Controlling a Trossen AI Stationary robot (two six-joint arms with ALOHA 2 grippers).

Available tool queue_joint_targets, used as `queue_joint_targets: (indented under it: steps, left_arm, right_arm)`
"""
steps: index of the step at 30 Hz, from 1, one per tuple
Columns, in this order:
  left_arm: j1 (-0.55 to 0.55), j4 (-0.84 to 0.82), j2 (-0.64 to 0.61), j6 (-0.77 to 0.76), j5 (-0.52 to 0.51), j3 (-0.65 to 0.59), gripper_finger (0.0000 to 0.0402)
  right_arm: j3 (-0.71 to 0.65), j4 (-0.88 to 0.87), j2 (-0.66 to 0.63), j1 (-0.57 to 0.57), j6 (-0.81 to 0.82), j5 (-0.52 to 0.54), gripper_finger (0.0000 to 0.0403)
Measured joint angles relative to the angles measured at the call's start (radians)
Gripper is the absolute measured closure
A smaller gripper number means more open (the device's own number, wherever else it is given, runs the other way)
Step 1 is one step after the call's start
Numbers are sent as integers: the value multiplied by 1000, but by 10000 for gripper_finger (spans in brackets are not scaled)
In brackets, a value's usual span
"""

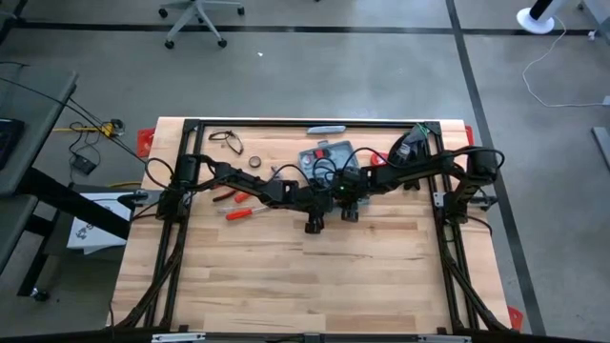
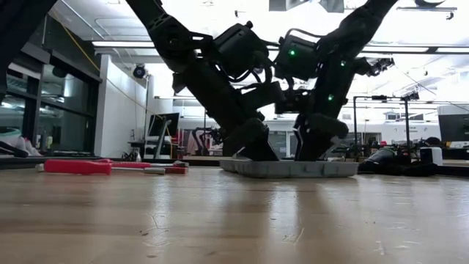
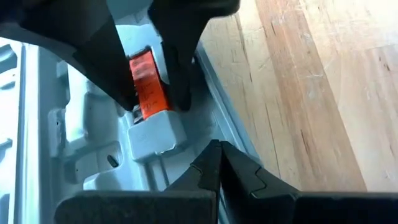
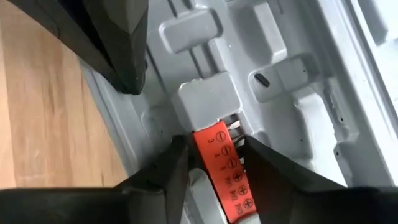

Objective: Prefit tool cases

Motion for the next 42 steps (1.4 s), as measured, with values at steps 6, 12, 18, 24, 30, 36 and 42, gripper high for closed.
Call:
queue_joint_targets:
  steps: [6,12,18,24,30,36,42]
  left_arm:
    - [0,-9,-1,10,-14,0,401]
    - [0,-29,-3,11,-43,0,401]
    - [0,-35,-5,5,-46,-8,401]
    - [4,27,-6,-35,-42,-52,401]
    - [4,38,-6,-44,-41,-69,401]
    - [3,48,-5,-40,-38,-71,401]
    - [3,77,-2,-34,-25,-72,401]
  right_arm:
    - [3,14,16,0,5,19,358]
    - [1,29,14,10,19,52,358]
    - [-3,19,-30,13,28,57,358]
    - [-9,-33,-113,17,19,64,401]
    - [-10,-44,-147,14,25,84,398]
    - [-9,-30,-153,14,25,49,400]
    - [-8,-19,-153,14,-10,-27,400]
